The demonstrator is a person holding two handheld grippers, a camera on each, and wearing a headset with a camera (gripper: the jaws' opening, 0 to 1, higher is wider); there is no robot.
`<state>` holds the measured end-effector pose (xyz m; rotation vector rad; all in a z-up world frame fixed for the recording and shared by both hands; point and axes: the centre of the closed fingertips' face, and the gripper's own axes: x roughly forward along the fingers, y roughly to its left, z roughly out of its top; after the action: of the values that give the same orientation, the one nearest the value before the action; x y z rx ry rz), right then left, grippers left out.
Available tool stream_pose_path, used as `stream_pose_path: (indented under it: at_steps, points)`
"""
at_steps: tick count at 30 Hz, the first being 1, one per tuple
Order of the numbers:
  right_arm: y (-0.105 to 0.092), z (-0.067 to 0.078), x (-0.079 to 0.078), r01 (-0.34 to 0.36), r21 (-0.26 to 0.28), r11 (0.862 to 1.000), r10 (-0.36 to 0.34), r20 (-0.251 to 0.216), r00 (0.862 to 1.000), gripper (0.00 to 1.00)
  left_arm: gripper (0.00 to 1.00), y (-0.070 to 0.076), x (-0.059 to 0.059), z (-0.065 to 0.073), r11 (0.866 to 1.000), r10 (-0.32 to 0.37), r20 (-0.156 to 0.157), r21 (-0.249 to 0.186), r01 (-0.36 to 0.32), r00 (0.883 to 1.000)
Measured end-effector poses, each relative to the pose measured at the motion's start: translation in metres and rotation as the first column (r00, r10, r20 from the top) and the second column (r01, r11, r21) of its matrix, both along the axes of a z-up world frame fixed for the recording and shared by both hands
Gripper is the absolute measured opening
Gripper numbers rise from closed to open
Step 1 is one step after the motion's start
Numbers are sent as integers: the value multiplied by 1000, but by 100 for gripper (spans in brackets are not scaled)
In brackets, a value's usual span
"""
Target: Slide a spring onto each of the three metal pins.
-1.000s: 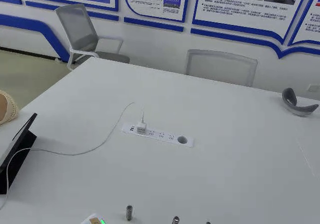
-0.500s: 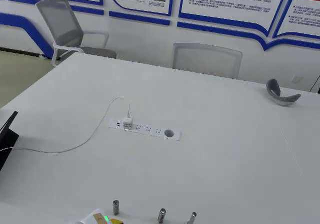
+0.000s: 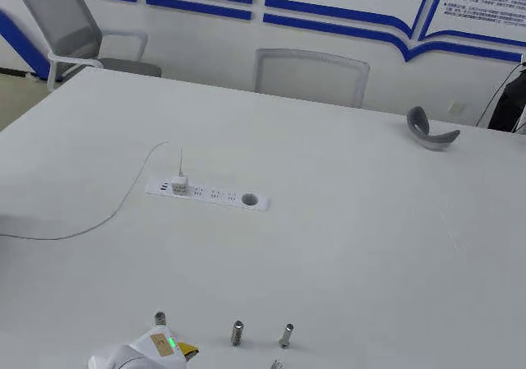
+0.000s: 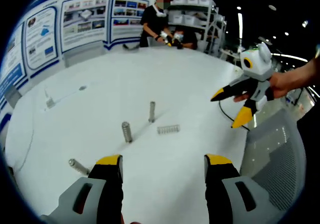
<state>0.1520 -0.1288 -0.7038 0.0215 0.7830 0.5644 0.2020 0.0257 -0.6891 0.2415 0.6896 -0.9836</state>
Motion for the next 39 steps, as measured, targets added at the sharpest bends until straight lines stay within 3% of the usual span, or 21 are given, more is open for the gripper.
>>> stream_pose_path:
  at_steps: [10, 13, 16, 19, 20, 32, 39]
  points:
    - [-4, 4, 4, 4, 0, 1000, -4, 12, 1000, 76, 67, -37, -1, -12, 991, -130, 7, 33, 130, 991]
    - [-4, 2, 3, 5, 2, 1000, -5, 9, 1000, 76, 68, -48, -2, -14, 987, -159, -7, 22, 159, 987]
    - [-2, 2, 1, 4, 10, 1000, -4, 8, 1000, 77, 68, -60, -1, -19, 975, -216, 5, 55, 216, 976]
    - [-1, 0, -4, -12, 5, 1000, 12, -6, 1000, 77, 68, -73, 0, -21, 967, -251, -1, 51, 250, 968]
    - [-2, -1, -5, -19, -2, 1000, 19, -7, 1000, 77, 68, -77, 0, -24, 958, -278, -2, 69, 277, 961]
    - [-9, -3, -15, -6, 14, 1000, 7, -32, 999, 78, 65, -97, 5, -43, 920, -375, -8, 116, 374, 927]
    - [-6, -7, -18, -12, 15, 1000, 13, -46, 999, 77, 63, -104, 8, -53, 913, -393, -33, 106, 394, 919]
